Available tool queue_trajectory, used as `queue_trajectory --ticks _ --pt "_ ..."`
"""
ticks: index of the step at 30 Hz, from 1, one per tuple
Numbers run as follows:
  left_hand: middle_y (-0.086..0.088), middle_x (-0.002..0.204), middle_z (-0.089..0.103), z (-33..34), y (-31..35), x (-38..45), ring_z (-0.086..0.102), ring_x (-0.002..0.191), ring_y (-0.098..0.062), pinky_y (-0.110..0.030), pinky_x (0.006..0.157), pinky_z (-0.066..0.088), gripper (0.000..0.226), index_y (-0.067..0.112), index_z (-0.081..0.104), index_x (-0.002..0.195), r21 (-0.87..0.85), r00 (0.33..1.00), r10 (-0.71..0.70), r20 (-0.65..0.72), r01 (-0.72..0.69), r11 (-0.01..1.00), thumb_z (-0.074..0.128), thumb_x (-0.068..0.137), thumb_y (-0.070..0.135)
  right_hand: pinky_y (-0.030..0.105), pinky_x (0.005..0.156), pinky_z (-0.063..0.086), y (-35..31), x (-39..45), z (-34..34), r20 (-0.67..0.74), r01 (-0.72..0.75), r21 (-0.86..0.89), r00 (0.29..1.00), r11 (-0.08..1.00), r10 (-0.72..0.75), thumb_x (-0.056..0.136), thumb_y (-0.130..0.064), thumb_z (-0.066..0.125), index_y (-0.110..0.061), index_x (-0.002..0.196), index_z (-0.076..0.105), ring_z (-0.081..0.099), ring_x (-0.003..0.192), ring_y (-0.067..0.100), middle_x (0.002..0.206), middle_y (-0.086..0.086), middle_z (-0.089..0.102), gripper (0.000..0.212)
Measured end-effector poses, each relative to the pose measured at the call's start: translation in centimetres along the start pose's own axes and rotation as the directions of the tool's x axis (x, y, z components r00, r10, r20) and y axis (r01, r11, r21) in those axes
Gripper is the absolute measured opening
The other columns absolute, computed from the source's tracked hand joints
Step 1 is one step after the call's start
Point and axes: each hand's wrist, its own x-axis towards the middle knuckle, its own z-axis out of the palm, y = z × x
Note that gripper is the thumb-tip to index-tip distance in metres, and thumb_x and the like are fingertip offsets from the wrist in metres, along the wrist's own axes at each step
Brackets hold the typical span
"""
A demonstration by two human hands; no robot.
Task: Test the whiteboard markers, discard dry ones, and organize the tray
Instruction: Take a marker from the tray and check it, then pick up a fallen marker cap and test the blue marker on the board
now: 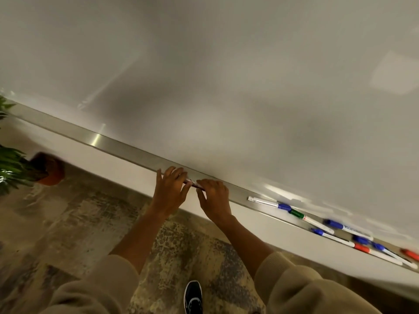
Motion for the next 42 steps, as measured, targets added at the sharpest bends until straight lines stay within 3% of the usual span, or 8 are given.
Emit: queue_trajectory --ticks 7,10,15,21,24,33,36,42 --pt "-0.009 0.126 0.064 -0.1 3.2 -0.2 0.054 0.121 -0.03 -0.06 0.103 0.036 0.047 0.011 0.067 0.114 -0.106 1.0 0.008 0.008 -0.007 0.994 0.043 0.095 0.047 0.043 0.092 0.049 2.4 -3.7 -3.7 -0.156 -0.037 -0.023 0.987 0.999 0.033 0.093 -0.028 0.057 -0.018 0.124 0.063 0.06 0.112 0.027 0.122 0.003 0.067 0.032" --pt "-0.008 0.127 0.064 0.0 5.5 -0.6 0.053 0.122 -0.03 -0.059 0.101 0.038 0.051 0.011 0.066 0.115 -0.139 0.998 0.039 0.045 -0.033 0.99 0.041 0.095 0.05 0.042 0.096 0.049 4.8 -6.0 -6.1 -0.194 -0.095 -0.047 0.977 0.994 0.085 0.094 -0.027 0.061 -0.016 0.125 0.063 0.061 0.113 0.028 0.123 0.006 0.067 0.033" --pt "-0.008 0.137 0.056 0.0 10.2 -1.6 0.047 0.13 -0.031 -0.062 0.108 0.03 0.061 0.015 0.061 0.124 -0.168 0.988 0.086 0.128 -0.064 0.984 0.032 0.093 0.059 0.044 0.088 0.053 9.9 -10.6 -11.2 -0.261 -0.218 -0.088 0.947 0.972 0.189 0.09 -0.022 0.067 -0.013 0.12 0.064 0.063 0.104 0.034 0.115 0.01 0.068 0.031" --pt "-0.01 0.142 0.052 0.0 14.7 -3.4 0.043 0.134 -0.032 -0.062 0.111 0.026 0.076 0.017 0.058 0.13 -0.169 0.975 0.112 0.191 -0.08 0.982 0.016 0.093 0.068 0.043 0.098 0.047 16.7 -16.7 -16.9 -0.21 -0.458 -0.125 0.879 0.88 0.428 0.096 -0.023 0.064 -0.014 0.132 0.059 0.057 0.118 0.033 0.128 0.012 0.064 0.038" --pt "-0.01 0.145 0.048 -0.2 16.4 -4.6 0.038 0.138 -0.034 -0.063 0.111 0.024 0.074 0.018 0.056 0.133 -0.149 0.973 0.091 0.212 -0.06 0.987 0.02 0.091 0.068 0.04 0.103 0.043 20.4 -19.1 -19.1 -0.147 -0.513 -0.225 0.858 0.828 0.492 0.098 -0.029 0.06 -0.017 0.139 0.053 0.053 0.125 0.031 0.136 0.01 0.058 0.044" --pt "-0.008 0.154 0.037 -1.3 20.5 -10.6 0.025 0.146 -0.031 -0.061 0.116 0.01 0.076 0.022 0.05 0.139 -0.06 0.956 -0.007 0.294 0.026 0.998 0.019 0.087 0.067 0.043 0.109 0.034 26.5 -20.5 -22.5 0.059 -0.398 -0.458 0.879 0.795 0.474 0.101 -0.034 0.053 -0.021 0.141 0.05 0.046 0.133 0.027 0.143 0.003 0.053 0.042" --pt "-0.008 0.152 0.039 -2.5 21.6 -13.9 0.028 0.144 -0.031 -0.064 0.115 0.015 0.066 0.022 0.053 0.137 -0.008 0.947 -0.058 0.317 0.064 0.998 0.029 0.089 0.059 0.044 0.111 0.03 27.5 -20.1 -22.5 0.095 -0.344 -0.473 0.895 0.811 0.435 0.1 -0.033 0.054 -0.022 0.137 0.052 0.044 0.133 0.028 0.142 0.003 0.053 0.039" --pt "-0.008 0.145 0.045 -5.1 23.3 -21.3 0.031 0.139 -0.032 -0.064 0.11 0.016 0.074 0.022 0.056 0.132 0.053 0.914 -0.2 0.352 0.194 0.98 0.019 0.085 0.066 0.046 0.108 0.032 29.2 -20.1 -21.2 0.094 -0.298 -0.426 0.925 0.854 0.369 0.098 -0.02 0.058 -0.021 0.132 0.057 0.046 0.128 0.031 0.136 0.006 0.055 0.035"
